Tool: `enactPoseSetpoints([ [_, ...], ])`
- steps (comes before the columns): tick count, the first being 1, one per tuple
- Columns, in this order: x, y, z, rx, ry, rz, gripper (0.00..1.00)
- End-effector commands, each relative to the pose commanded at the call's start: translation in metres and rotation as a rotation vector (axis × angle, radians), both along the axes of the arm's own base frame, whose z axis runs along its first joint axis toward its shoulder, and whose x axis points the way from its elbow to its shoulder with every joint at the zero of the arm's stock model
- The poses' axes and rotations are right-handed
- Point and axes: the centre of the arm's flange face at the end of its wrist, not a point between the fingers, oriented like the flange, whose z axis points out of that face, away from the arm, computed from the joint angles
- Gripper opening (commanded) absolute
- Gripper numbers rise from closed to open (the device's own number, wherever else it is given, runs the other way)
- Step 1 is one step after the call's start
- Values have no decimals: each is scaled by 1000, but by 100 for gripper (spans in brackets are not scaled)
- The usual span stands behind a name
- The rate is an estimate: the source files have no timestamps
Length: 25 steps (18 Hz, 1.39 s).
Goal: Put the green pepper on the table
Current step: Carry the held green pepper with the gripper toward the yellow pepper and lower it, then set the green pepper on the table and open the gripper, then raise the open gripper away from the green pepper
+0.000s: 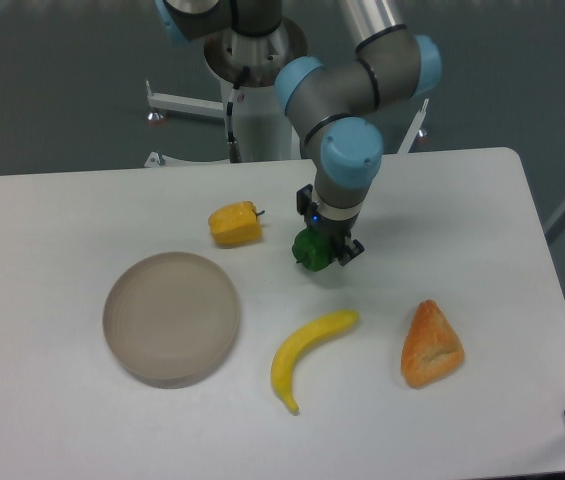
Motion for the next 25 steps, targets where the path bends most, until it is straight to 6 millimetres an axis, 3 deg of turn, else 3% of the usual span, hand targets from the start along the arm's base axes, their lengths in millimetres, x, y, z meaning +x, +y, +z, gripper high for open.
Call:
enactPoseSetpoints([
  [1,1,1,-1,0,0,-3,31],
  [2,0,2,-2,2,0,-15,42],
  [3,-2,4,0,8,5,-17,62],
  [4,-4,5,0,9,6,-14,100],
  [8,-13,8,20,31,37,-13,100],
  [12,-32,24,62,91,90,-6,100],
  [19,-80,26,137,76,81,41,100],
  [23,-98,18,158,70,86,-45,100],
  [25,-99,16,158,72,82,-42,100],
])
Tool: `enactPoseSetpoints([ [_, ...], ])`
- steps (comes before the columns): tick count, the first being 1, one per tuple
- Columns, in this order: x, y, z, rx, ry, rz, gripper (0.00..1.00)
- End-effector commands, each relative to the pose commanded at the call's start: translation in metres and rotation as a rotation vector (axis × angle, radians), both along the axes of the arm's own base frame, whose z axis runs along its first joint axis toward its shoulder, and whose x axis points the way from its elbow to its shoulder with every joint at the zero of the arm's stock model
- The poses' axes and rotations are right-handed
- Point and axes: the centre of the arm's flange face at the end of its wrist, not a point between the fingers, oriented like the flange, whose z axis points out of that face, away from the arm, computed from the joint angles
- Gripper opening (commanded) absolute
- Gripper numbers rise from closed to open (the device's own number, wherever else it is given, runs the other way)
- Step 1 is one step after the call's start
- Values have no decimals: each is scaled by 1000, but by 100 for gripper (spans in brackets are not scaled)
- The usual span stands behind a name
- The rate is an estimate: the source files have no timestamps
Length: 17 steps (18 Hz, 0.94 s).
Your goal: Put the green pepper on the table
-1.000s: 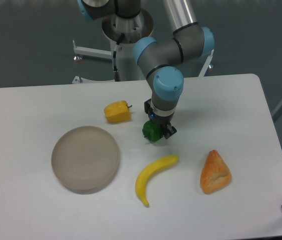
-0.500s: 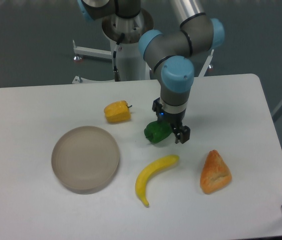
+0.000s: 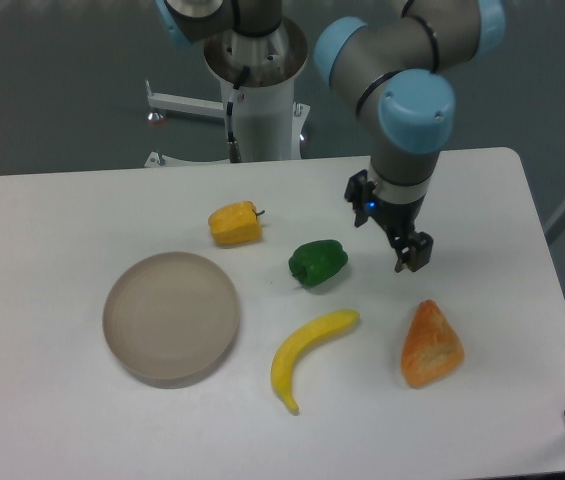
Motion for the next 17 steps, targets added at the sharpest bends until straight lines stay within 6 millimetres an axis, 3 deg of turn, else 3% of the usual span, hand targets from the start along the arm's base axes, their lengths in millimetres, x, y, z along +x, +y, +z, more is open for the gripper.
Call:
enactPoseSetpoints([
  [10,8,3,-23,-17,-32,-14,100],
  [17,8,3,-24,-17,-33,-15,100],
])
